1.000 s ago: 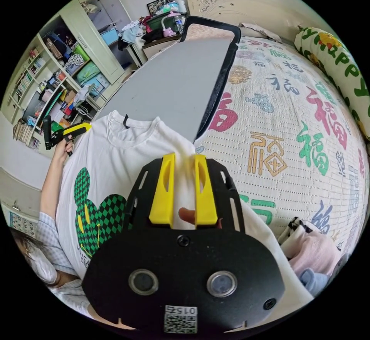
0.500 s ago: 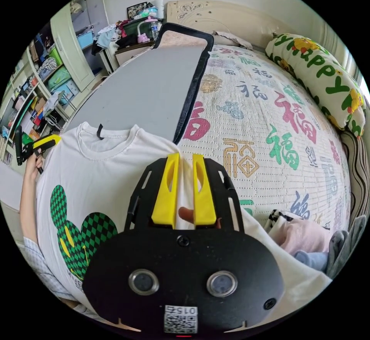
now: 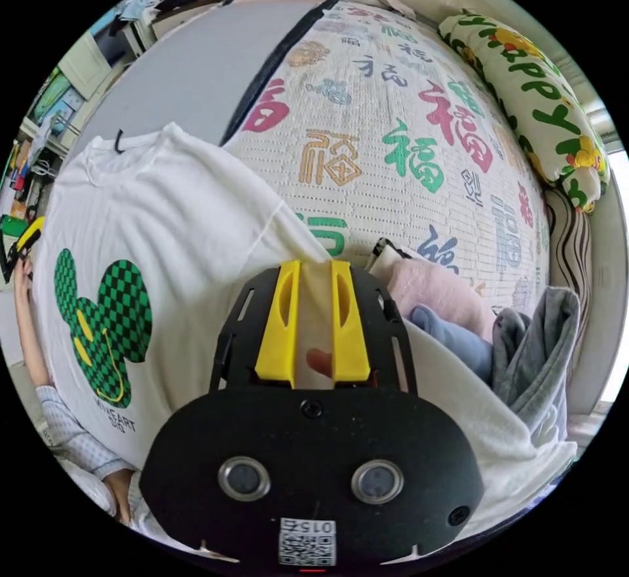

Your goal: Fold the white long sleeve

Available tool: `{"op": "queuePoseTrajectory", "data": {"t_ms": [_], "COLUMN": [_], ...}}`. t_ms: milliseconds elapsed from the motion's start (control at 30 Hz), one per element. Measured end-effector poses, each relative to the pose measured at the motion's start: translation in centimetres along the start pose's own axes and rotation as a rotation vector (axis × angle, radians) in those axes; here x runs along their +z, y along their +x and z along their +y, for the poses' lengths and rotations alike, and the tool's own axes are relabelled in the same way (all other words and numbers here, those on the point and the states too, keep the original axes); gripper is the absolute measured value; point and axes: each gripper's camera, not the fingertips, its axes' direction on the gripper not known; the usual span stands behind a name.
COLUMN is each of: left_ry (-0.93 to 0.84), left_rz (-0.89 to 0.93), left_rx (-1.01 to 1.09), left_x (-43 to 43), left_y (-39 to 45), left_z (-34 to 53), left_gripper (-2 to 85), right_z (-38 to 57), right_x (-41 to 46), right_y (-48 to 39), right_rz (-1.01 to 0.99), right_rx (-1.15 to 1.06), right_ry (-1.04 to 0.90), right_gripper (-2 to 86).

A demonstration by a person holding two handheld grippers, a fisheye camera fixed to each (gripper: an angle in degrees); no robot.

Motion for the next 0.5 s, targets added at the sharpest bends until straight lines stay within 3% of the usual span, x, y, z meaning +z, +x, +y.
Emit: {"op": "queuePoseTrajectory", "data": {"t_ms": [200, 367, 500], "left_ry": [0.022, 0.222, 0.306], "left_rz": [-0.037, -0.043, 0.169], "left_rx": [-0.058, -0.123, -0.011], "left_x": [-0.7, -8.6, -15.9], "left_y": [-2.0, -2.5, 1.3], "left_z": [0.5, 6.5, 15.2], "left_gripper": [4.0, 5.9, 5.8], "right_z": [3.6, 12.4, 26.3], "right_x": [-2.5, -8.0, -11.2], "right_y": [-0.8, -3.8, -6.7], "right_rz": [0.108, 0.083, -0.258], "right_rx": [0.04, -0.076, -0.264], "right_ry": [0.157, 0.434, 0.603], "right_gripper": [6.1, 7.5, 5.2]}}
